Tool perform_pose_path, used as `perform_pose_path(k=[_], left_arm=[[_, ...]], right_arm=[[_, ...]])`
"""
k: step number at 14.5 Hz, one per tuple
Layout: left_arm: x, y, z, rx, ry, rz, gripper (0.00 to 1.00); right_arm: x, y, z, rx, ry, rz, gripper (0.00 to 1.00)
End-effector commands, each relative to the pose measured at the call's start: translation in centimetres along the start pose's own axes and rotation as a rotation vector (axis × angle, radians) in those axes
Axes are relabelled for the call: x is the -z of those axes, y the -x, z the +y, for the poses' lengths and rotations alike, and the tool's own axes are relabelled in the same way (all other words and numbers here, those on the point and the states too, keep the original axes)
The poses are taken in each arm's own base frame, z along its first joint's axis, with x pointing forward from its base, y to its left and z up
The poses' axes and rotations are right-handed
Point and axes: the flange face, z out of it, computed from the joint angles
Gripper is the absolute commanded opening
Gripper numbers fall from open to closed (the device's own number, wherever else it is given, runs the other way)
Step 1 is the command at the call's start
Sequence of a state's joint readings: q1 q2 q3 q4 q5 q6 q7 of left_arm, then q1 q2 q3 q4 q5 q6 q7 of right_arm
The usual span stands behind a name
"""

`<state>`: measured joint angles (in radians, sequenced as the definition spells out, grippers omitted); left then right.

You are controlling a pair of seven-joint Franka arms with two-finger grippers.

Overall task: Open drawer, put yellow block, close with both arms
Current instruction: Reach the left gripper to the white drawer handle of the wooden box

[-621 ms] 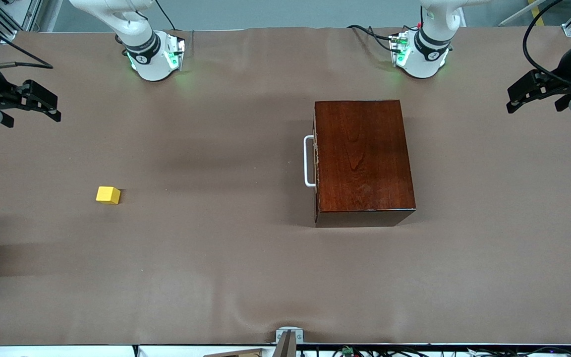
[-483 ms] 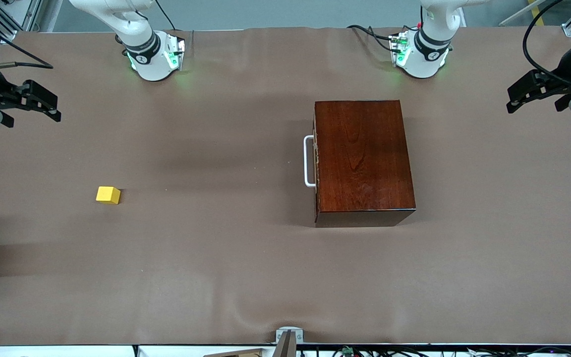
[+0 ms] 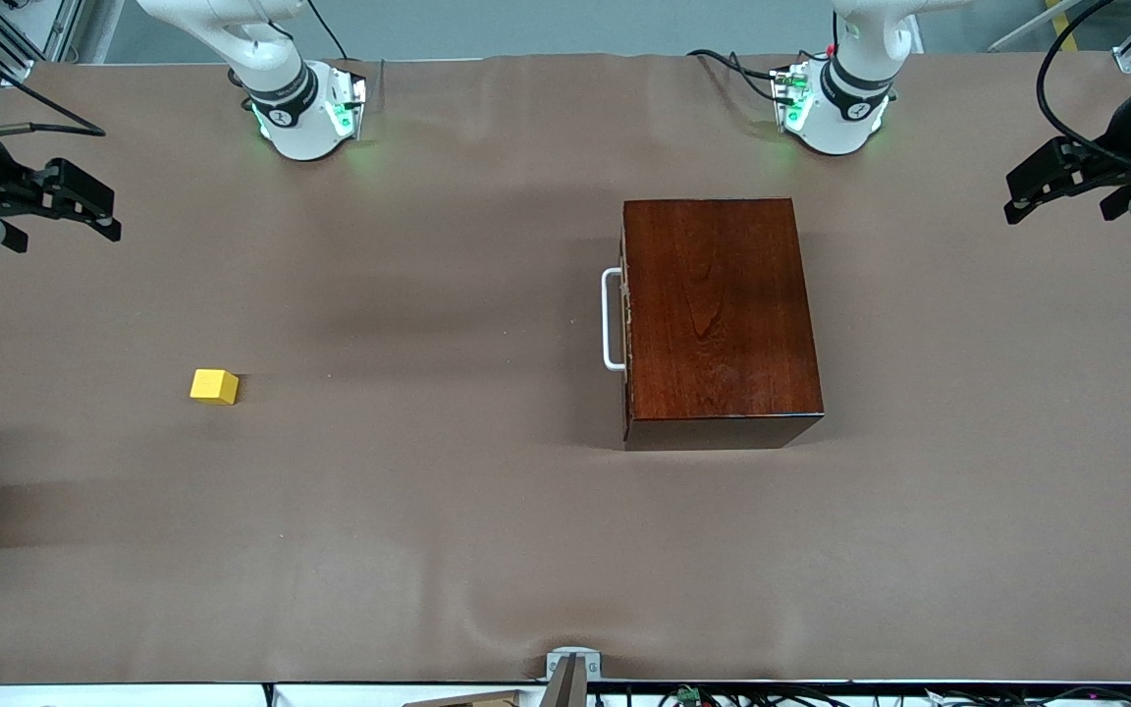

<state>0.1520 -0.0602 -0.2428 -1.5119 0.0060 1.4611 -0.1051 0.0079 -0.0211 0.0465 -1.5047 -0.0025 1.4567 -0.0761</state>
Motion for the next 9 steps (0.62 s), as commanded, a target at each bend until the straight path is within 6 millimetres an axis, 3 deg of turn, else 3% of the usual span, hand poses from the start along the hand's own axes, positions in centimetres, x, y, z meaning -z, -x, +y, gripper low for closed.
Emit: perform_pose_path(k=[1, 5, 9], left_arm=[[0.9, -0.1, -0.3, 0.01, 0.006, 0.007, 1.0], [0.2, 0.0, 2.3, -0.012, -0.003, -0.008, 1.0], [-2.9, -0.8, 9.2, 0.034, 0.001, -0.066, 1.0]], right_arm=[[0.2, 0.7, 0.1, -0.007, -0.015, 0.003, 1.0], [0.2, 0.7, 0.1, -0.007, -0.015, 0.003, 1.0], [0.2, 0.7, 0.1, -0.007, -0.015, 0.003, 1.0]])
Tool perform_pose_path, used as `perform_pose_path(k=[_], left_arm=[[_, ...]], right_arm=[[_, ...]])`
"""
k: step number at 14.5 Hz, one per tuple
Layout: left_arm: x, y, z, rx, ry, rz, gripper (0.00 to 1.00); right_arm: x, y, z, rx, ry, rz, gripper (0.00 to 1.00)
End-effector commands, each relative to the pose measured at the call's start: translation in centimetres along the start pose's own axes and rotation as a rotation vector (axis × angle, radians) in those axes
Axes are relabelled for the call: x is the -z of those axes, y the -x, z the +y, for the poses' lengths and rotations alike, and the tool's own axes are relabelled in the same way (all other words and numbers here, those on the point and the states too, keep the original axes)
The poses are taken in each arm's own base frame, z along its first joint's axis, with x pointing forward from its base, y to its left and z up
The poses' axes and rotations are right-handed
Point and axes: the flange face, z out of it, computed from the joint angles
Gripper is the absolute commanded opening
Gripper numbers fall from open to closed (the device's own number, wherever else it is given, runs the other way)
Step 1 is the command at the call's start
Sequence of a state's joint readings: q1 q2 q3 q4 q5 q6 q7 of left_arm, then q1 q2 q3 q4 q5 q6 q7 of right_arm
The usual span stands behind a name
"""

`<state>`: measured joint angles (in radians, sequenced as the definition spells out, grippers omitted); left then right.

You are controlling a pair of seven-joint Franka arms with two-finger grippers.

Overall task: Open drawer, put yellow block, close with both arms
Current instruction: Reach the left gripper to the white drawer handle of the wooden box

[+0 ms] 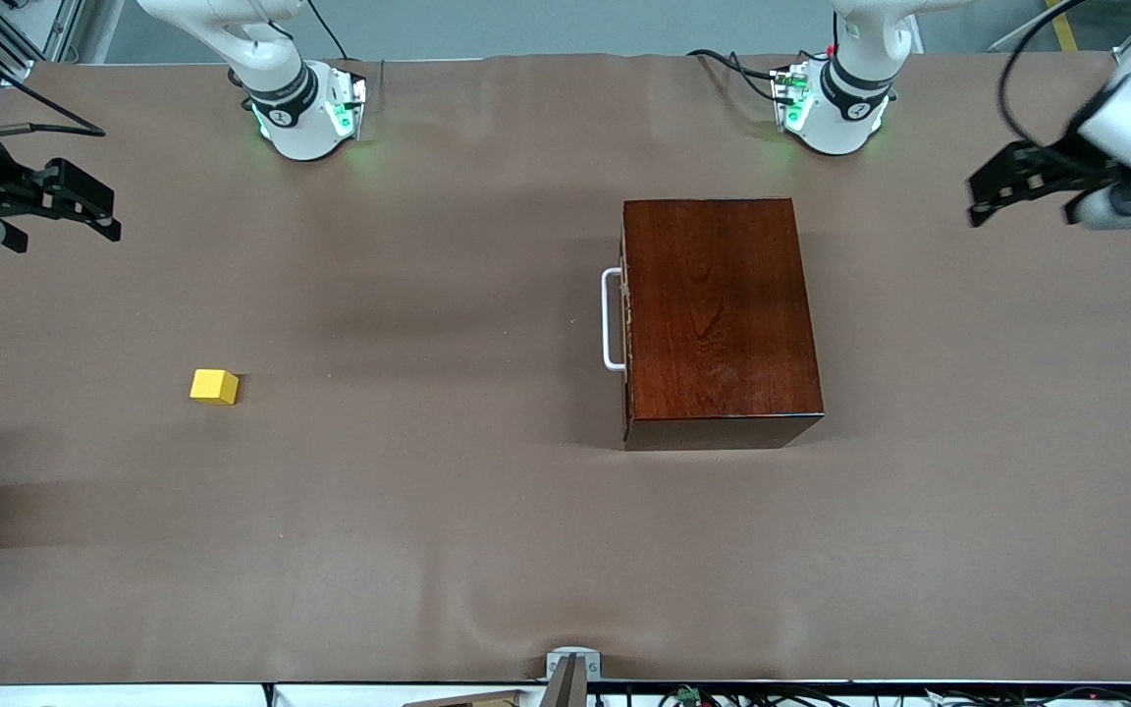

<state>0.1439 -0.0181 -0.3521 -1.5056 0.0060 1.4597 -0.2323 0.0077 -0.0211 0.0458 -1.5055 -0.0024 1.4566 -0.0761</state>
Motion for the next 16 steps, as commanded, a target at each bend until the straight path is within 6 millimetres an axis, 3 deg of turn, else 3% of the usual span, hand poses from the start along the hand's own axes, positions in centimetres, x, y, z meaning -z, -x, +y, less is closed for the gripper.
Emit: perform_pose_path(k=[1, 6, 9, 13, 16], left_arm=[[-2.3, -0.7, 4.9, 0.023, 0.001, -0.052, 1.0], [-6.0, -1.4, 15.3, 0.043, -0.017, -0.078, 1.0], [-8.2, -1.6, 22.9, 0.108, -0.003, -0.049, 1.0], [-13.8, 0.0, 31.9, 0.087, -0.053, 0.004, 1.0], [-18.9, 2.7, 40.1, 0.055, -0.084, 0.054, 1.0]], right_arm=[[0.2, 0.7, 0.0, -0.007, -0.015, 0.003, 1.0], [0.3, 0.7, 0.0, -0.007, -0.015, 0.004, 1.0], [0.3, 0.6, 0.1, -0.008, -0.015, 0.006, 1.0], [0.1, 0.3, 0.3, -0.007, -0.009, 0.009, 1.0], [0.2, 0.2, 1.0, -0.019, 0.003, 0.011, 1.0]])
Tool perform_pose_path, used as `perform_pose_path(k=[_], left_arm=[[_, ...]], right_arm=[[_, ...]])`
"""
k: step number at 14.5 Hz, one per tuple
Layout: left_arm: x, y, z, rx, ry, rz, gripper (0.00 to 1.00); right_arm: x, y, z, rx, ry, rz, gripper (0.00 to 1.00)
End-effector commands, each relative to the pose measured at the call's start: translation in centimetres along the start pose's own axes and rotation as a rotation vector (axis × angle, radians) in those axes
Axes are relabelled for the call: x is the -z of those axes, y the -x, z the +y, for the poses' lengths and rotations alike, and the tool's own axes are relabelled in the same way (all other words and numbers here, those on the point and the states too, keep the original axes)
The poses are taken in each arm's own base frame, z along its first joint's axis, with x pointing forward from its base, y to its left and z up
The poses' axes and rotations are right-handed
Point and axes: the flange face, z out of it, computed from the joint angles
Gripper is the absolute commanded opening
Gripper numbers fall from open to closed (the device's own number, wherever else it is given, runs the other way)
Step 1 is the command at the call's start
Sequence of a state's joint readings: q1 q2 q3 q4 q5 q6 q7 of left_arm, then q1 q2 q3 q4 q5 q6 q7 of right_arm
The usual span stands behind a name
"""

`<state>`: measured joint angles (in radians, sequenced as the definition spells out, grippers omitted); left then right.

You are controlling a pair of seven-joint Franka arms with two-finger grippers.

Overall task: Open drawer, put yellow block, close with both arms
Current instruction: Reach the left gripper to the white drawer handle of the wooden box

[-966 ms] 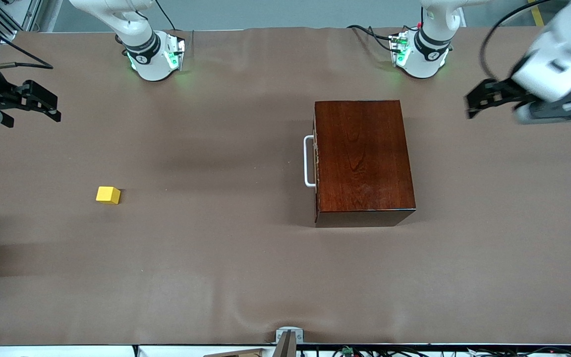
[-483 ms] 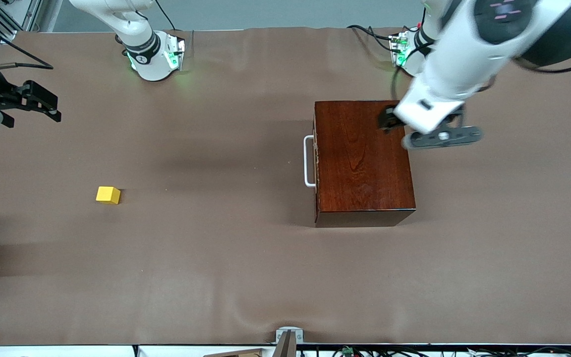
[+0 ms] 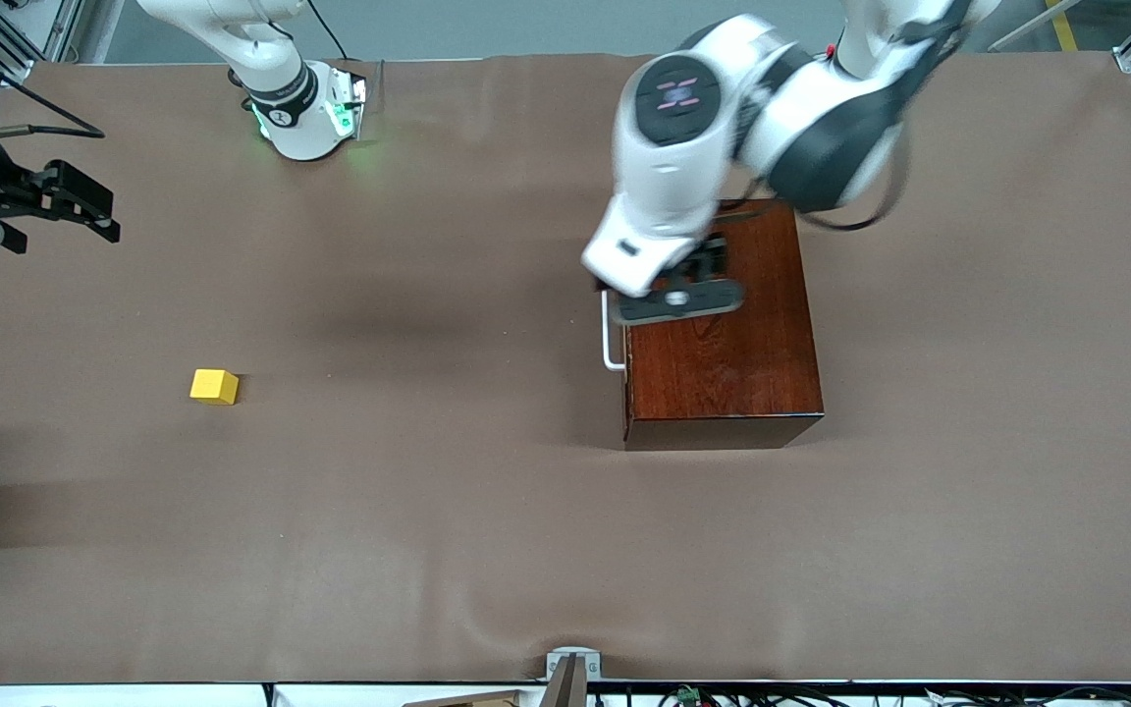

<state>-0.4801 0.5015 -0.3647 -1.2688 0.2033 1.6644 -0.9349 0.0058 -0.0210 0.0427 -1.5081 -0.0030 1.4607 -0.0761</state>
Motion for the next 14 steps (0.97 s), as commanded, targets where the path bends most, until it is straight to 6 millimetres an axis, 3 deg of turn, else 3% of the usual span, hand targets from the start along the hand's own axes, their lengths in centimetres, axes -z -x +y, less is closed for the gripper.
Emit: perform_pose_path(k=[1, 3, 7, 11, 14], left_arm=[[-2.9, 1.9, 6.4, -0.031, -0.052, 0.078, 1.0], [-5.3, 3.2, 9.3, -0.053, -0.086, 0.12, 1.0], [-11.0, 5.0, 11.9, -0.097, -0.171, 0.149, 1.0], [-15.9, 6.4, 12.5, -0.144, -0.3, 0.151, 1.0], [-17.0, 6.8, 12.5, -0.154, -0.33, 0.148, 1.0]], right_arm=[[0.2, 0.2, 1.2, -0.022, 0.004, 0.009, 1.0], [0.2, 0.1, 1.3, -0.018, 0.005, 0.009, 1.0], [-1.3, -0.9, 1.5, -0.026, -0.002, -0.018, 1.0], [-2.7, -2.0, 2.0, -0.032, -0.003, -0.029, 1.0], [-4.8, -3.7, 2.4, -0.035, -0.007, -0.034, 1.0]])
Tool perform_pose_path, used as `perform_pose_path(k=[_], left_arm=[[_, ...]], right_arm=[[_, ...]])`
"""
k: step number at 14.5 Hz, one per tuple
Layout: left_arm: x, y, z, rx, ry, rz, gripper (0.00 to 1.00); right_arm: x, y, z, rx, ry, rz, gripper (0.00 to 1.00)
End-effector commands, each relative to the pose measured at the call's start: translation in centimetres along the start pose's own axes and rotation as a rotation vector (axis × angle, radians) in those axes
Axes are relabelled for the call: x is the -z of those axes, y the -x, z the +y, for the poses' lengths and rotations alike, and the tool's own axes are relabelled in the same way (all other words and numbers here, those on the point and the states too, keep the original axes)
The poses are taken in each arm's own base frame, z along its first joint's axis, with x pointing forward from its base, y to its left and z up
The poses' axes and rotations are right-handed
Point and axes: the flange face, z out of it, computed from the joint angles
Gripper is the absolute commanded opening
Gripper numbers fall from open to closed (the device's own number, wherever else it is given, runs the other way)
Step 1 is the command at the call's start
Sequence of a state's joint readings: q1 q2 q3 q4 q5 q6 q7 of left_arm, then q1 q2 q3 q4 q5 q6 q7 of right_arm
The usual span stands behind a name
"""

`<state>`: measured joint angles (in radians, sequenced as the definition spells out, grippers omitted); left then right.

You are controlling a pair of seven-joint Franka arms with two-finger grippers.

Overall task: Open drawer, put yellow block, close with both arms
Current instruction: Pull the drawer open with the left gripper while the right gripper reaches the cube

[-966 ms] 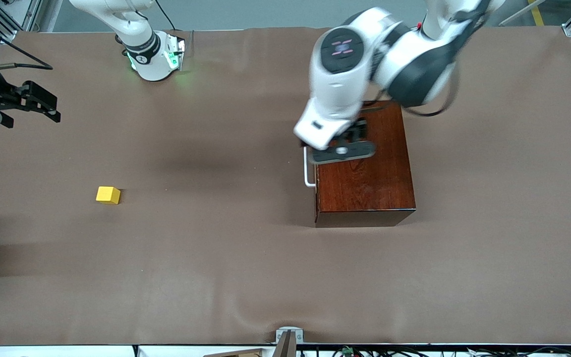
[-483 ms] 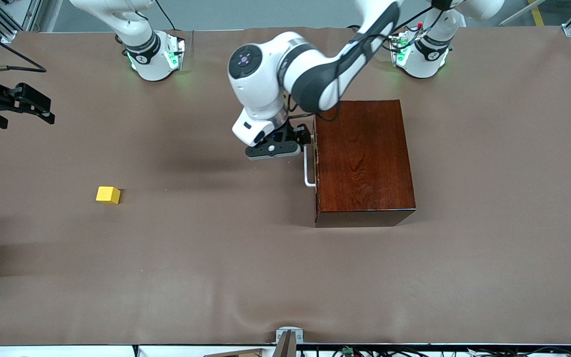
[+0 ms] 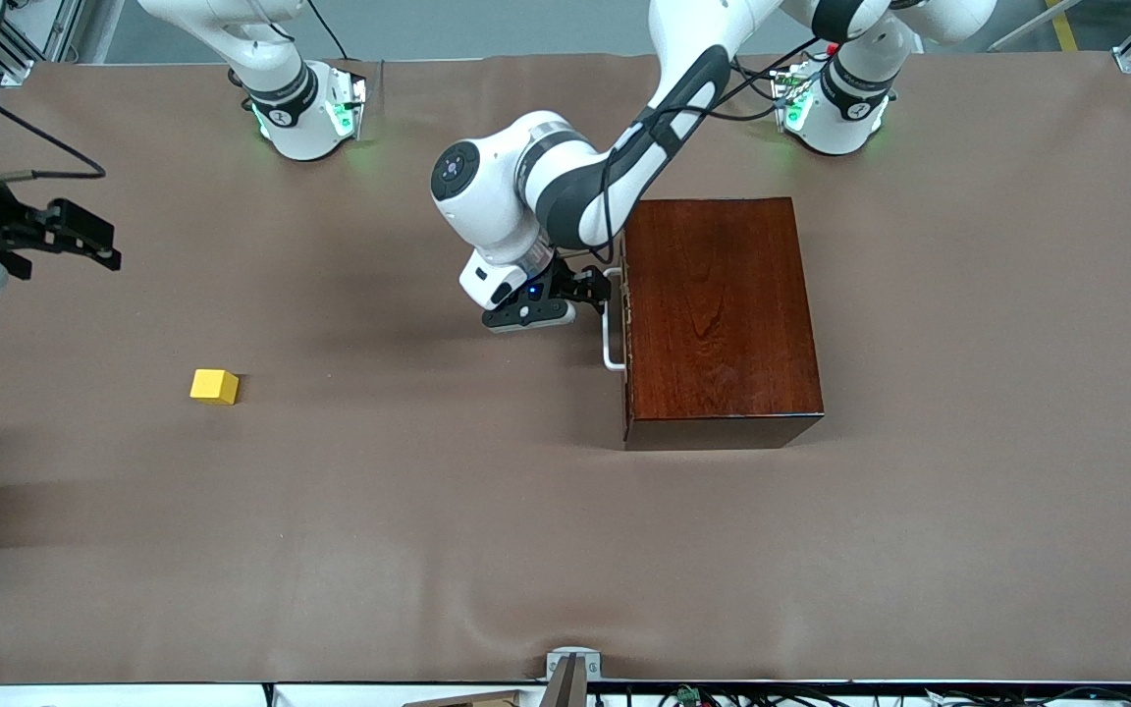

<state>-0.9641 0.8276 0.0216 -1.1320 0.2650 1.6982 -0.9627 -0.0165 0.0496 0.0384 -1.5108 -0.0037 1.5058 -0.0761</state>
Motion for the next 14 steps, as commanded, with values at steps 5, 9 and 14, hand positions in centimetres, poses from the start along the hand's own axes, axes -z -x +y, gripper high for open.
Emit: perform_pose_path(k=[5, 9, 14], left_arm=[[-0.7, -0.3, -0.3, -0.004, -0.079, 0.001, 1.0], [-2.0, -0.6, 0.0, 0.009, -0.079, -0.005, 1.0], [-1.7, -1.4, 0.6, 0.091, -0.006, 0.027, 1.0]], right_arm=[[-4.1, -3.2, 2.0, -0.032, -0.018, -0.008, 1.0], [-8.3, -5.0, 2.9, -0.041, -0.021, -0.077, 1.0], [-11.9, -6.7, 4.5, -0.062, -0.023, -0.098, 1.0]])
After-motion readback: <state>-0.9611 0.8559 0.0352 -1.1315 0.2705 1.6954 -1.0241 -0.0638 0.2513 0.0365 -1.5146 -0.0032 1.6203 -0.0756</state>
